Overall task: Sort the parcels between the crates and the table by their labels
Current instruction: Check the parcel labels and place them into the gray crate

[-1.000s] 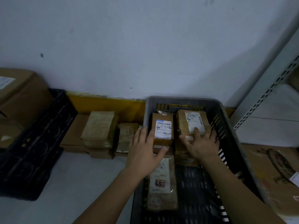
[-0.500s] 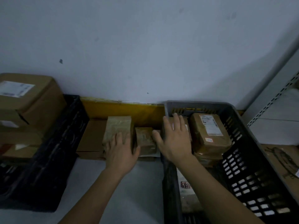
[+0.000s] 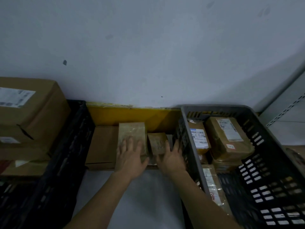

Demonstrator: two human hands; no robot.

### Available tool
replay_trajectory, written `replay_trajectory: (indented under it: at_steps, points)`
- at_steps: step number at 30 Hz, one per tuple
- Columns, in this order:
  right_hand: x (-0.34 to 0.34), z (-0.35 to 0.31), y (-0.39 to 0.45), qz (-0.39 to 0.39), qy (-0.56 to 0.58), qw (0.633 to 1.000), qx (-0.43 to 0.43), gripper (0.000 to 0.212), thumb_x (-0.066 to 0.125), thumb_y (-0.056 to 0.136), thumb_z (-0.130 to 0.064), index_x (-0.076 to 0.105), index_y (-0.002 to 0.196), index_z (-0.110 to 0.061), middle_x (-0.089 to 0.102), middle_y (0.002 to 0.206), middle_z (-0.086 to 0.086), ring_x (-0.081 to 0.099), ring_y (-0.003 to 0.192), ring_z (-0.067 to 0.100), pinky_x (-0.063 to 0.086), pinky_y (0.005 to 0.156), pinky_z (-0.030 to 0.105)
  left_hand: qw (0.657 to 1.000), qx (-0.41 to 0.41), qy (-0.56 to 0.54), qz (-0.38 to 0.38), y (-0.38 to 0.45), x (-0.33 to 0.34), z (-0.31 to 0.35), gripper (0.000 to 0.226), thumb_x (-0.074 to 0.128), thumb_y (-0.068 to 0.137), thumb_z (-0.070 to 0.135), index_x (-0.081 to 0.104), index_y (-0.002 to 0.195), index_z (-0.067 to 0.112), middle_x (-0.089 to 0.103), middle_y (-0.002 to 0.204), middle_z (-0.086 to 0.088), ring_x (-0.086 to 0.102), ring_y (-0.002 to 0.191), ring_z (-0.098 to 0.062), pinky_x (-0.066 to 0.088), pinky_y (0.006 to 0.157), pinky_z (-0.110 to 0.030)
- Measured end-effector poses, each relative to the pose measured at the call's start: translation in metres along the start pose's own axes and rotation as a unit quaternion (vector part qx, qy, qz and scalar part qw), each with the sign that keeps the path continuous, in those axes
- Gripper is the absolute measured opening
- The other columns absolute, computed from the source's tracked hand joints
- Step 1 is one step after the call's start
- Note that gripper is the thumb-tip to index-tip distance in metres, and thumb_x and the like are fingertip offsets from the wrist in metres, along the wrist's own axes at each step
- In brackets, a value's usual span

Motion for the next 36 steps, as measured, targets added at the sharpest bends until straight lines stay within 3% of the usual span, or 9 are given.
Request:
replay_trajectory:
  at_steps: [2,5,7,10,17,20,26,31,36]
  points:
    - [0.009,0.001,0.013,-0.012,-0.004,1.0,0.01,0.091,0.046,0.103,-0.066,0.003,0.172,-0.025,-0.012,0.176,0.022,-0.005,0.163,0.045,0.013,0.13,0.057,1.0,-0.008,0.005,-0.013,0.006,0.009,-0.005,0.086,0.03,0.101,0.074,0.007,0.17,0.03,-0.005,0.178,-0.016,-0.005,0.163,-0.038,0.004,0.131,-0.056]
    - [0.022,0.004,0.03,-0.025,-0.003,0.999,0.021,0.093,0.048,0.1,-0.068,0.005,0.171,-0.025,-0.01,0.176,0.025,-0.003,0.162,0.049,0.013,0.13,0.059,0.999,-0.012,0.04,0.019,0.008,0.018,-0.007,0.087,0.014,0.095,0.077,0.032,0.165,0.027,0.026,0.172,-0.018,0.02,0.158,-0.041,0.019,0.127,-0.059]
    - [0.032,0.005,0.038,-0.047,0.007,0.998,0.033,0.093,0.048,0.1,-0.069,0.006,0.171,-0.026,-0.01,0.176,0.025,-0.002,0.161,0.05,0.013,0.129,0.061,0.998,-0.012,0.043,0.044,0.009,0.021,-0.007,0.08,0.019,0.098,0.073,0.051,0.153,0.025,0.047,0.159,-0.017,0.037,0.148,-0.041,0.032,0.119,-0.06]
    - [0.048,0.008,0.048,-0.084,0.006,0.995,0.051,0.095,0.048,0.1,-0.071,0.002,0.171,-0.03,-0.012,0.175,0.025,0.002,0.16,0.053,0.016,0.127,0.061,0.997,-0.019,0.045,0.064,0.014,0.022,-0.005,0.065,0.03,0.099,0.066,0.062,0.136,0.023,0.058,0.143,-0.016,0.048,0.134,-0.04,0.038,0.11,-0.061]
    - [0.066,0.005,0.068,-0.107,0.047,0.991,0.061,0.107,0.061,0.086,-0.08,0.014,0.164,-0.022,0.016,0.165,0.03,0.037,0.146,0.048,0.042,0.114,0.05,0.994,-0.022,0.054,0.098,0.018,0.03,-0.005,0.057,0.044,0.097,0.063,0.063,0.132,0.021,0.057,0.141,-0.018,0.049,0.13,-0.041,0.039,0.107,-0.065]
    - [0.064,0.002,0.072,-0.091,0.035,0.993,0.06,0.095,0.064,0.086,-0.075,0.026,0.152,-0.019,0.033,0.15,0.024,0.05,0.128,0.043,0.049,0.1,0.044,0.992,-0.02,0.058,0.111,0.018,0.031,-0.006,0.058,0.043,0.096,0.064,0.063,0.131,0.021,0.058,0.141,-0.018,0.05,0.13,-0.041,0.039,0.106,-0.065]
    - [0.044,0.003,0.057,-0.042,0.069,0.995,0.057,0.085,0.068,0.087,-0.066,0.036,0.149,-0.018,0.038,0.15,0.02,0.047,0.132,0.044,0.047,0.101,0.043,0.993,-0.028,0.044,0.104,0.02,0.027,-0.008,0.062,0.035,0.095,0.068,0.062,0.132,0.025,0.057,0.142,-0.013,0.049,0.132,-0.039,0.039,0.108,-0.064]
    - [0.014,-0.002,0.02,0.047,0.095,0.993,0.042,0.089,0.065,0.088,-0.066,0.03,0.158,-0.024,0.037,0.153,0.02,0.048,0.131,0.044,0.048,0.102,0.045,0.995,-0.06,-0.046,0.06,0.022,0.005,-0.012,0.077,0.019,0.093,0.078,0.053,0.142,0.03,0.044,0.158,-0.009,0.035,0.146,-0.034,0.032,0.12,-0.054]
    - [-0.027,-0.009,-0.035,0.134,0.138,0.981,-0.006,0.093,0.062,0.086,-0.07,0.025,0.163,-0.033,0.029,0.164,0.016,0.041,0.141,0.043,0.05,0.107,0.052,0.96,-0.067,-0.269,0.05,0.005,-0.036,0.01,0.075,0.044,0.101,0.072,0.04,0.16,0.026,0.04,0.166,-0.003,0.04,0.15,-0.026,0.039,0.12,-0.046]
Point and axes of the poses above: each hand's wrist, its own y-axis towards the middle knuckle, its own x-axis out of the palm, z = x × y, the point moved 4 cm from there along y, towards the middle knuckle
